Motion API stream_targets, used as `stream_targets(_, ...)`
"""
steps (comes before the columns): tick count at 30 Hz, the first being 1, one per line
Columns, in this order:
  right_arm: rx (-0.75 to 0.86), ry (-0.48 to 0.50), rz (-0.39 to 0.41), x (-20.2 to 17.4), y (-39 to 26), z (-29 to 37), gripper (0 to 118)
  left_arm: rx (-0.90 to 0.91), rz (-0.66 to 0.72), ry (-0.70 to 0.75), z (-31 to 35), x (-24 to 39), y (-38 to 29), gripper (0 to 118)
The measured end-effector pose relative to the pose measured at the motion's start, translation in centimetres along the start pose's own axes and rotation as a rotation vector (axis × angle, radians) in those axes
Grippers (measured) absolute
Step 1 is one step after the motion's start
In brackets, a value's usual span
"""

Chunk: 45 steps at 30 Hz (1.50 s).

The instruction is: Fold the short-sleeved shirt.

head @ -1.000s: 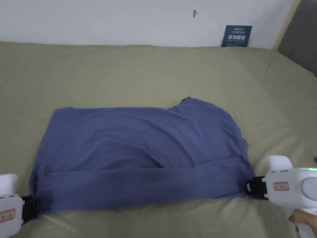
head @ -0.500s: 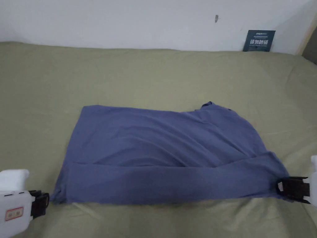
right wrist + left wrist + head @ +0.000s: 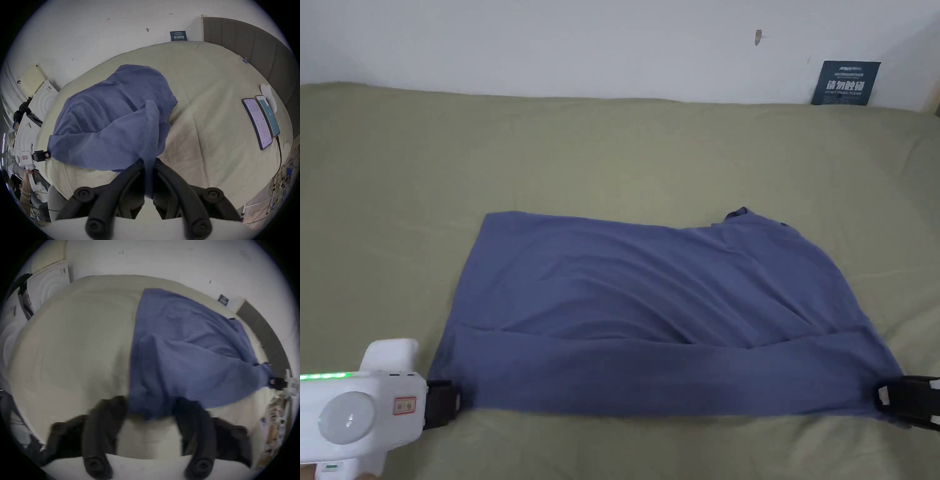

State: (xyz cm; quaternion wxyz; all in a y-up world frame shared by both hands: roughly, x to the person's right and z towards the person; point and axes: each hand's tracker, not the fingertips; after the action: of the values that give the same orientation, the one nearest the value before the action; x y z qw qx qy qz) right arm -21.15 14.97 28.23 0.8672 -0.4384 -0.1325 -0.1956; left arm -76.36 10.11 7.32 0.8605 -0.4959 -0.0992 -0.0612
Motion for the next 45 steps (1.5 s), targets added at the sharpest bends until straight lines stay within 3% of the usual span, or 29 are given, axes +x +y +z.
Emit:
stream_targets(4, -0.012, 0.009, 0.005, 0.0, 0.0, -0.3, 6, 0.009, 0.005, -0.199, 1.1, -0.7, 0.6, 7)
stream_targets(8, -0.007, 0.011, -0.005, 0.4, 0.0, -0.2, 6, 0.004, -0.113, -0.129, 1.4, 0.0, 0.6, 6)
stream_targets(15, 0.001, 0.037, -0.025, 0.5, -0.5, 1.3, 6, 0.047, -0.117, -0.170, 5.5, 0.0, -0.4, 6)
stream_targets(21, -0.009, 0.024, 0.018, 0.1, -2.1, 3.7, 6, 0.039, -0.092, -0.181, 8.3, -1.0, -2.6, 6)
stream_targets(26, -0.048, 0.022, 0.016, 2.4, -4.7, 4.6, 6, -0.039, -0.057, -0.197, 9.0, -1.7, -5.9, 6)
stream_targets(27, -0.066, 0.011, 0.002, 2.8, -5.5, 4.3, 11, -0.060, -0.062, -0.192, 8.8, -1.6, -6.4, 7)
stream_targets(28, -0.093, 0.017, -0.013, 3.2, -6.3, 3.9, 41, -0.090, -0.073, -0.190, 8.4, -1.7, -7.0, 8)
stream_targets(29, -0.099, 0.024, -0.013, 3.5, -7.1, 3.4, 74, -0.088, -0.060, -0.182, 8.2, -1.6, -7.5, 16)
stream_targets(30, -0.099, 0.025, -0.020, 3.1, -7.7, 3.1, 93, -0.106, -0.050, -0.187, 7.9, -1.5, -7.8, 39)
stream_targets(31, -0.101, 0.020, -0.026, 3.1, -8.2, 2.8, 92, -0.110, -0.048, -0.213, 7.7, -1.6, -8.0, 79)
stream_targets(32, -0.104, 0.002, -0.033, 3.0, -8.2, 2.8, 91, -0.096, -0.025, -0.229, 7.7, -1.9, -7.9, 96)
stream_targets(34, -0.114, -0.038, -0.017, 2.8, -7.8, 2.8, 92, -0.102, 0.041, -0.228, 8.4, -2.3, -7.1, 97)
stream_targets(36, -0.030, -0.034, 0.010, 2.4, -6.5, 4.5, 92, -0.048, 0.074, -0.232, 9.1, -3.1, -6.6, 97)
stream_targets(39, 0.080, -0.110, 0.053, 1.3, -4.0, 6.4, 92, 0.039, 0.118, -0.263, 11.2, -3.9, -4.6, 97)
stream_targets(42, 0.141, -0.082, 0.096, 0.0, -1.5, 7.3, 91, 0.146, 0.122, -0.296, 11.7, -4.4, -2.4, 97)
stream_targets(45, 0.168, -0.071, 0.145, -1.5, -0.1, 6.7, 88, 0.213, -0.095, -0.161, 11.3, -2.2, -0.9, 96)
